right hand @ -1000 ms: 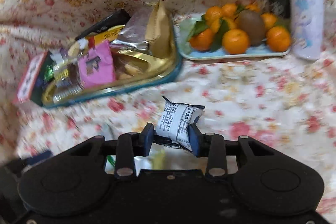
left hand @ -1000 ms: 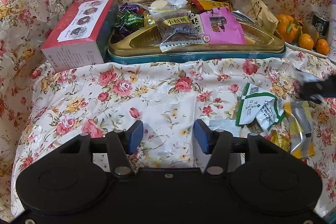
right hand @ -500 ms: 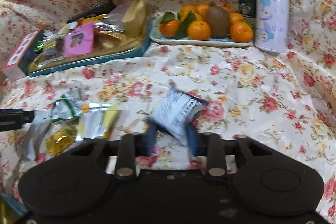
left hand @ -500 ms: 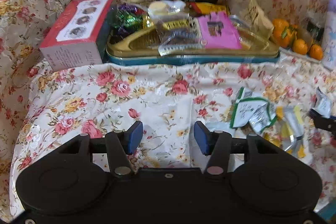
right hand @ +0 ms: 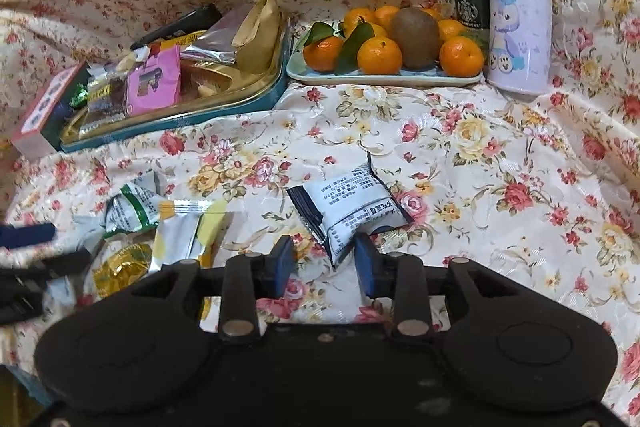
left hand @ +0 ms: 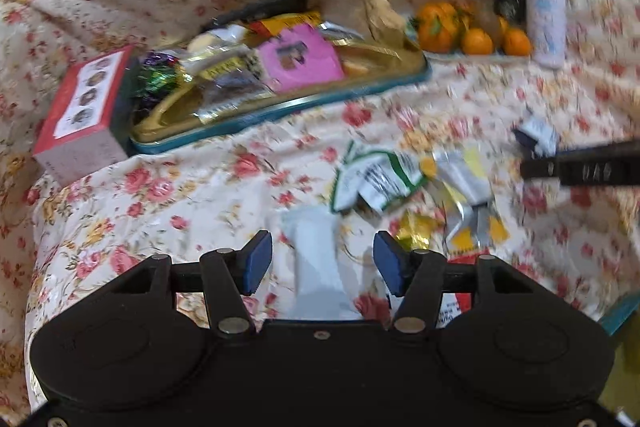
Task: Organize snacks
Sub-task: 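Lift the white printed packet with the right tool while the left grasps the white strip packet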
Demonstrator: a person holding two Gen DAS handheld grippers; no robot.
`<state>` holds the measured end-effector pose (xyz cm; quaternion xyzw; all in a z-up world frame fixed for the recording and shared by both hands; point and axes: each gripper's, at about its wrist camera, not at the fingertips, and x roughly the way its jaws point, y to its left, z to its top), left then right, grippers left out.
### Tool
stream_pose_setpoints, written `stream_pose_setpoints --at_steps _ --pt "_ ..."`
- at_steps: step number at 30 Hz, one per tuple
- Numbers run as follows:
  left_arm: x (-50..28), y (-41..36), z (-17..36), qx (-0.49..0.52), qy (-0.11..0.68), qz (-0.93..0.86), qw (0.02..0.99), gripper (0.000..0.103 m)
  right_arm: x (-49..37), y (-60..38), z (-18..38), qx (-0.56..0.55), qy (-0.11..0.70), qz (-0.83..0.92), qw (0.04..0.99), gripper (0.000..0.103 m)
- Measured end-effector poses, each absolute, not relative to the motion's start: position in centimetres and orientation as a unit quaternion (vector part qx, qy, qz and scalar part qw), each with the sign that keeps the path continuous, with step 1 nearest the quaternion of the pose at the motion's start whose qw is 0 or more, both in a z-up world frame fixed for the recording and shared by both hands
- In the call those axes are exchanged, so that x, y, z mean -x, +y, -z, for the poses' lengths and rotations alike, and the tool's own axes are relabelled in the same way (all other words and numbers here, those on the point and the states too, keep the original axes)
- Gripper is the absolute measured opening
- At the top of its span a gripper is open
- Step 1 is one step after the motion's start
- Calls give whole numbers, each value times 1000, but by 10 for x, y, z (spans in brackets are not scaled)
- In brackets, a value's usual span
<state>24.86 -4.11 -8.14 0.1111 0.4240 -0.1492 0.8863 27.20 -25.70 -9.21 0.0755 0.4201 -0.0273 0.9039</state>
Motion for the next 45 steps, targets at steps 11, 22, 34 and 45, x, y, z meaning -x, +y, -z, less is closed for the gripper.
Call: stream_pose_setpoints --at_steps 11,22,34,45 --pt "-265 -38 94 -80 458 130 876 64 -275 -278 92 -159 425 14 891 38" --pt "-267 -27 97 -57 449 104 886 52 -268 -289 83 -204 412 25 887 49" --pt "-270 -35 97 -58 459 69 884 52 -299 -290 80 -269 454 57 848 66" --pt "-265 -35 98 -46 447 52 892 52 -339 -254 85 -141 467 143 861 50"
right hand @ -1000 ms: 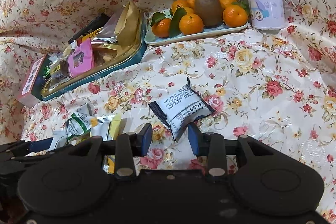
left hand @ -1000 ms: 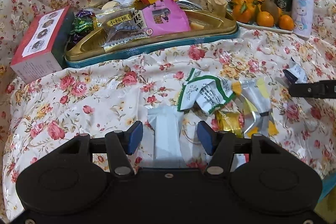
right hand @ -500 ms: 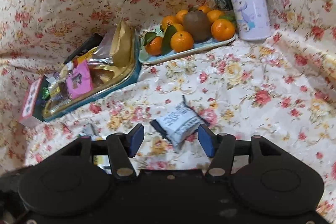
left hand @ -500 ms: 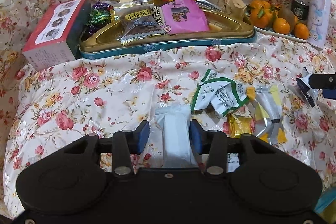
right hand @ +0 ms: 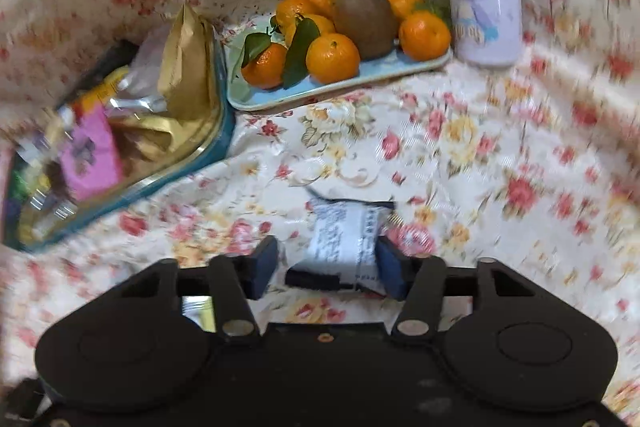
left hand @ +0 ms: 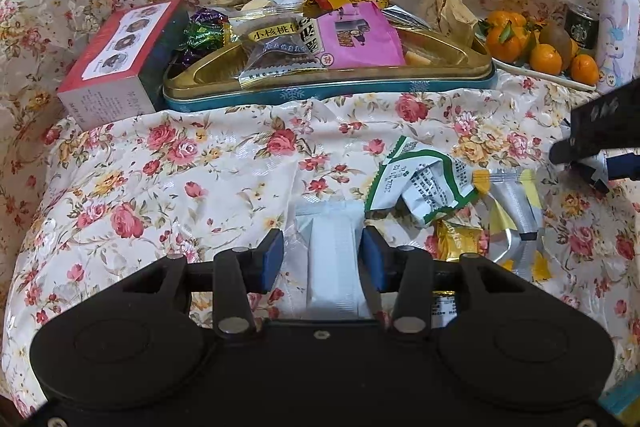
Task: Organize snacks
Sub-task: 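Lift the white printed packet with the right tool while the left grasps the white strip packet, then carry both white packets over the rectangular gold tray and open both tools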
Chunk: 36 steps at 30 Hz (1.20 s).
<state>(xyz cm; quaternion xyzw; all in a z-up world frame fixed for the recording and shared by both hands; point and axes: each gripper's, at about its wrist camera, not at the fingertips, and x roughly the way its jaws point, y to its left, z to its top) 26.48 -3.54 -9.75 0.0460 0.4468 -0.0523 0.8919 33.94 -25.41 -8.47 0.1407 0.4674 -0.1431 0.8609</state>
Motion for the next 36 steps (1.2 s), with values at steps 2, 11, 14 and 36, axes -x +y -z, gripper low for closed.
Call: stream_pose_setpoints --at_steps 2,11,14,36 --pt "-265 -35 97 -45 449 51 891 52 -342 -243 88 -91 467 156 866 40" --pt "-268 -35 98 -45 455 52 888 52 -329 -239 82 -60 450 169 875 34" --pt "-267 -36 99 -44 452 50 889 52 -308 -240 67 -56 439 159 882 34" --pt "-178 -24 -23 -28 372 63 926 29 -133 -234 -25 -107 296 15 949 34"
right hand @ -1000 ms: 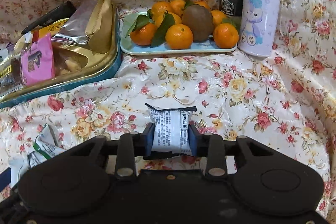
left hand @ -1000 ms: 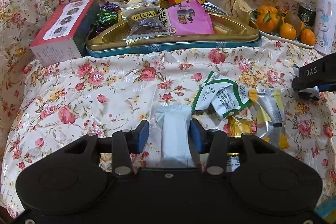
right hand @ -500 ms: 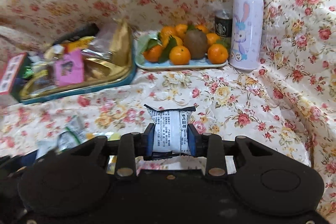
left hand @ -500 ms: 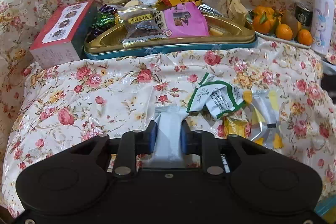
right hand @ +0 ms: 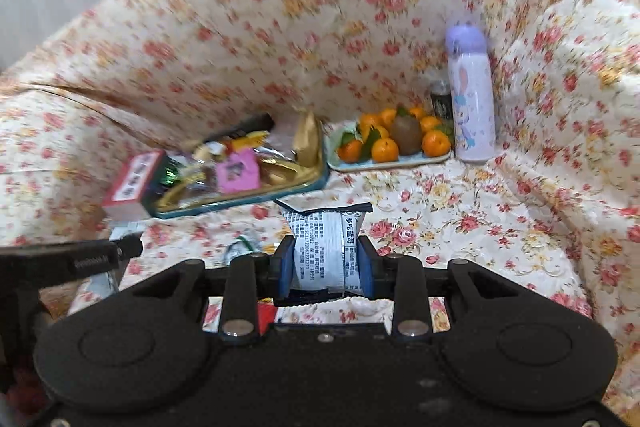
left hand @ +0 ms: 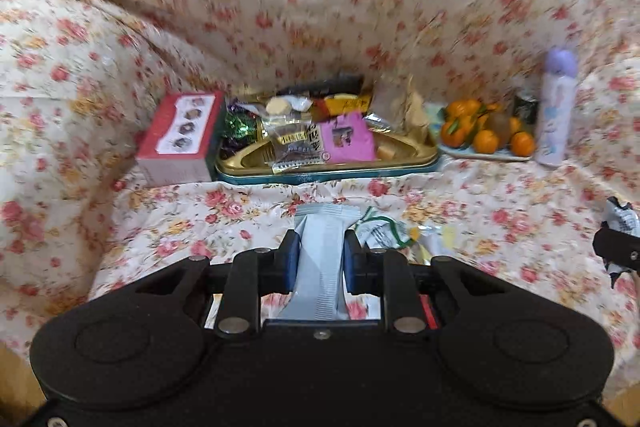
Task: Organize snacks
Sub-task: 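Carry both white packets over the rectangular gold tray and open both tools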
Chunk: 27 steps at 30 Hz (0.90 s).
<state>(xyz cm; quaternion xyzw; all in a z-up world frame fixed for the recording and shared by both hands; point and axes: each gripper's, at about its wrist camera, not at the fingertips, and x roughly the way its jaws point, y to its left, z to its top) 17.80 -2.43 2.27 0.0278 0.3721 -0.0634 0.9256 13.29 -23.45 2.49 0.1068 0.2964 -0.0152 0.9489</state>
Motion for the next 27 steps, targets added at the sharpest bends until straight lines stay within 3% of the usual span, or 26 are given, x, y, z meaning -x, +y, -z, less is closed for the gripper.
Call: stream_pose_setpoints --at_steps 11,27 --pt "-79 -10 -27 -20 382 72 921 29 -19 -226 -33 -77 250 -25 965 34" --pt "-22 -1 14 -21 420 48 906 31 21 -179 17 -61 345 -93 932 34"
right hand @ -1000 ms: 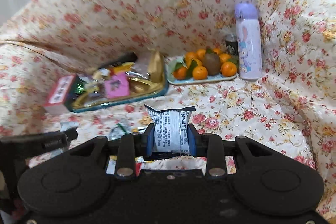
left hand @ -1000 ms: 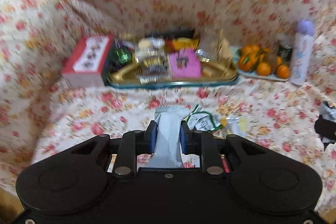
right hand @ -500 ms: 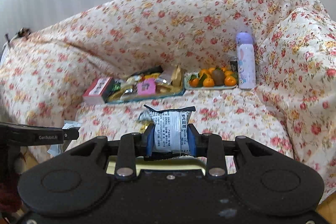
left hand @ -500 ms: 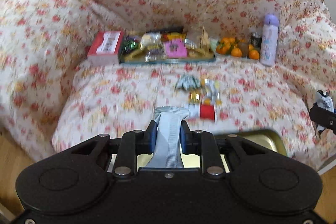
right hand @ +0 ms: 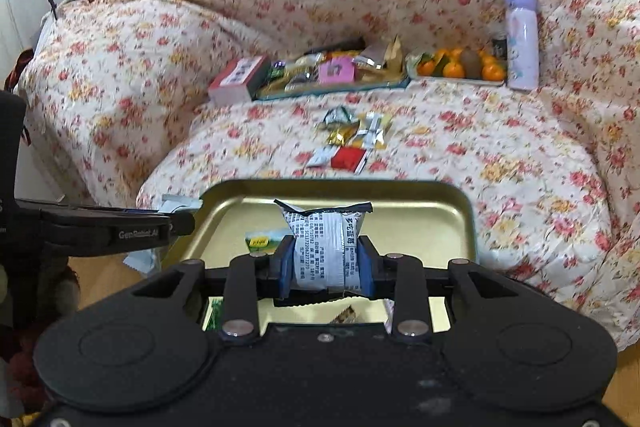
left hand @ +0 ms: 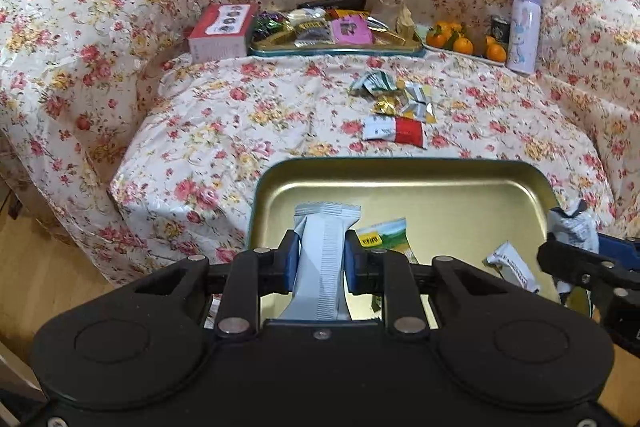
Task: Organize snacks
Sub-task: 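Carry both white packets over the rectangular gold tray and open both tools, then lift both open tools away from the tray back toward the sofa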
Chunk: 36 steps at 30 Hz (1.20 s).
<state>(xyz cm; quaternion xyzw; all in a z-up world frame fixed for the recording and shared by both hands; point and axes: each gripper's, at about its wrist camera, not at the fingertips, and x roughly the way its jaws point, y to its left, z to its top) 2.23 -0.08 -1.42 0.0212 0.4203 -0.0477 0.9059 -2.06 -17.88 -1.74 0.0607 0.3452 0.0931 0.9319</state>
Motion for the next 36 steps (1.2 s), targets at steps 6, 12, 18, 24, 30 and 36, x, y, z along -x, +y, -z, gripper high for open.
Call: stream_pose_setpoints --at_steps 6,12,18,24,30,36 --pt "-23 -6 20 -35 421 37 906 36 20 -177 24 -57 364 -91 925 34" --pt "-23 -1 21 -26 427 32 903 36 18 -177 27 -66 375 -91 920 34" --pt "-22 -1 25 -20 438 32 898 36 15 -178 26 -88 364 -93 922 44" --pt "-21 -6 28 -28 446 35 894 36 17 -179 23 -83 357 -89 926 51" --pt "-22 -8 31 -31 454 31 890 36 17 -178 25 -68 367 -81 924 50" --pt "-23 -5 34 -31 460 24 887 36 15 -176 29 -65 378 -77 920 50"
